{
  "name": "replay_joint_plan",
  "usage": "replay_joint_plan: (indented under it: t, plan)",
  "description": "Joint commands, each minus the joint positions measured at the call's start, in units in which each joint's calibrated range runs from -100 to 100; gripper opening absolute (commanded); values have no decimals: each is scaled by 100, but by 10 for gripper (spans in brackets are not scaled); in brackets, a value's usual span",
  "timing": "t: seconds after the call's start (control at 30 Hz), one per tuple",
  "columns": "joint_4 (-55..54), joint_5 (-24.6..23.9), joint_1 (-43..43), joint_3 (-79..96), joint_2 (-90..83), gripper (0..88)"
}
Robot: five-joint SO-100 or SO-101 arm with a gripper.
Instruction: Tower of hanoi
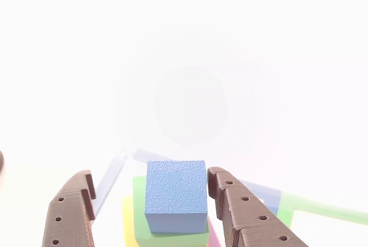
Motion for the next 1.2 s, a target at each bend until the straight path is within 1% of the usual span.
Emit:
replay_joint_plan:
  t: [0.0,0.1,0.17,0.23,0.3,0.37,0.43,0.57,0.63,0.73,0.97,1.03,1.17]
  plan:
    - [-145,59,24,-156,-145,256]
    - [90,59,43,-265,-412,257]
    - [608,59,53,-510,-711,249]
    - [1393,59,72,-928,-1042,239]
    - [2236,59,91,-1456,-1316,230]
    - [3232,59,120,-2137,-1526,193]
    - [4317,59,158,-2819,-1712,141]
    - [6365,59,158,-4183,-1970,5]
    - [7442,59,139,-4856,-2059,1]
    - [8511,59,91,-5410,-2342,1]
    - [10155,59,273,-6310,-2850,0]
    - [10414,59,359,-6428,-2907,0]
    - [10584,59,494,-6419,-2996,0]
